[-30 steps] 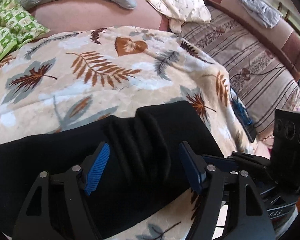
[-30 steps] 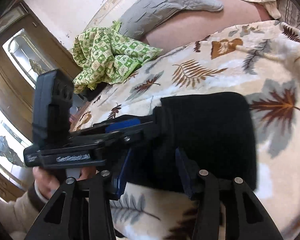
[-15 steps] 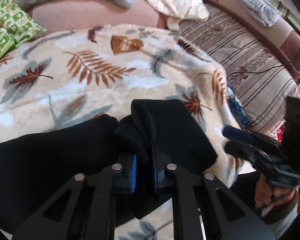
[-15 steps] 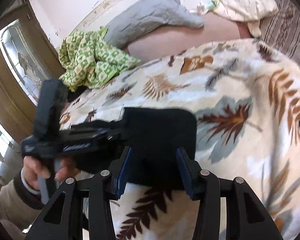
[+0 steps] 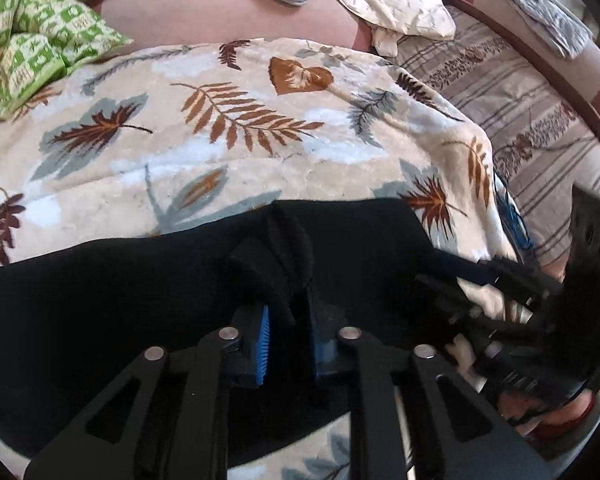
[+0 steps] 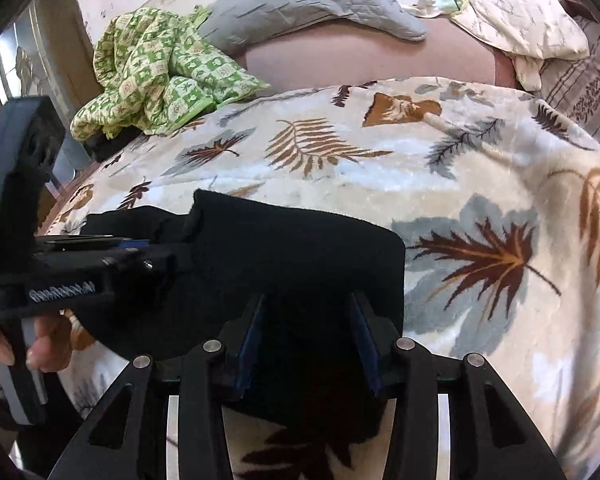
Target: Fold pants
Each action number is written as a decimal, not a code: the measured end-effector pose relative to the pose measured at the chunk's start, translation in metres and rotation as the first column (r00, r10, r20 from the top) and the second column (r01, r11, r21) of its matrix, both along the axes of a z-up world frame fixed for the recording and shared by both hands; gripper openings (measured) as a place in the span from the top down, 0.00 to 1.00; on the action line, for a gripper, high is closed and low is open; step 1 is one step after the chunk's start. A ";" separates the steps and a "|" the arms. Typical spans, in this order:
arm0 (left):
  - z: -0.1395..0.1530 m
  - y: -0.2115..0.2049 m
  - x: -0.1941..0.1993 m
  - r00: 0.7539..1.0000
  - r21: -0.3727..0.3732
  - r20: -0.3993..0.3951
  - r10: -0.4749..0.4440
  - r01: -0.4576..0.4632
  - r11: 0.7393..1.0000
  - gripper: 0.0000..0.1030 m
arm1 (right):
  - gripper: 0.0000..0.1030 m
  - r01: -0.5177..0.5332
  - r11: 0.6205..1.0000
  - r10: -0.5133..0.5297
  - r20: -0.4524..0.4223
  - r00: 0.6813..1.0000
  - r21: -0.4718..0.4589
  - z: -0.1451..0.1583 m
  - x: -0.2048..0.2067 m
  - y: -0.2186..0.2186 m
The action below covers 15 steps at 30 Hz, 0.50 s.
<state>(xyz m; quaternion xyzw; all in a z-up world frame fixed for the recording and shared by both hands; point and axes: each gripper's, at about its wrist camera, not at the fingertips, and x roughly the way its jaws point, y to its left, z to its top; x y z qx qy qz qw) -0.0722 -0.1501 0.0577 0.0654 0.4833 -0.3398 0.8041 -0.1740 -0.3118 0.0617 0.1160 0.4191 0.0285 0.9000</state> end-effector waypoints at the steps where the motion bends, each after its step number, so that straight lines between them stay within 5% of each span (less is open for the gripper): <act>1: 0.002 0.004 -0.002 1.000 0.005 0.012 0.003 -0.003 1.000 0.82 | 0.57 -0.001 1.000 0.001 0.013 1.000 0.012 0.005 -0.002 -0.001; 9: -0.003 0.027 -0.006 0.998 0.016 -0.003 0.067 -0.067 0.998 0.68 | 0.58 -0.040 0.999 0.039 0.046 0.998 0.013 0.011 0.022 0.016; 11: 0.000 0.037 -0.007 0.995 -0.012 -0.017 0.094 -0.095 0.995 0.66 | 0.58 -0.066 0.998 0.067 -0.025 0.997 0.013 -0.009 0.041 0.028; 15: 0.009 0.063 -0.011 0.989 -0.048 -0.015 0.149 -0.149 0.988 0.47 | 0.55 -0.088 0.994 0.087 -0.015 0.996 -0.069 -0.001 0.040 0.043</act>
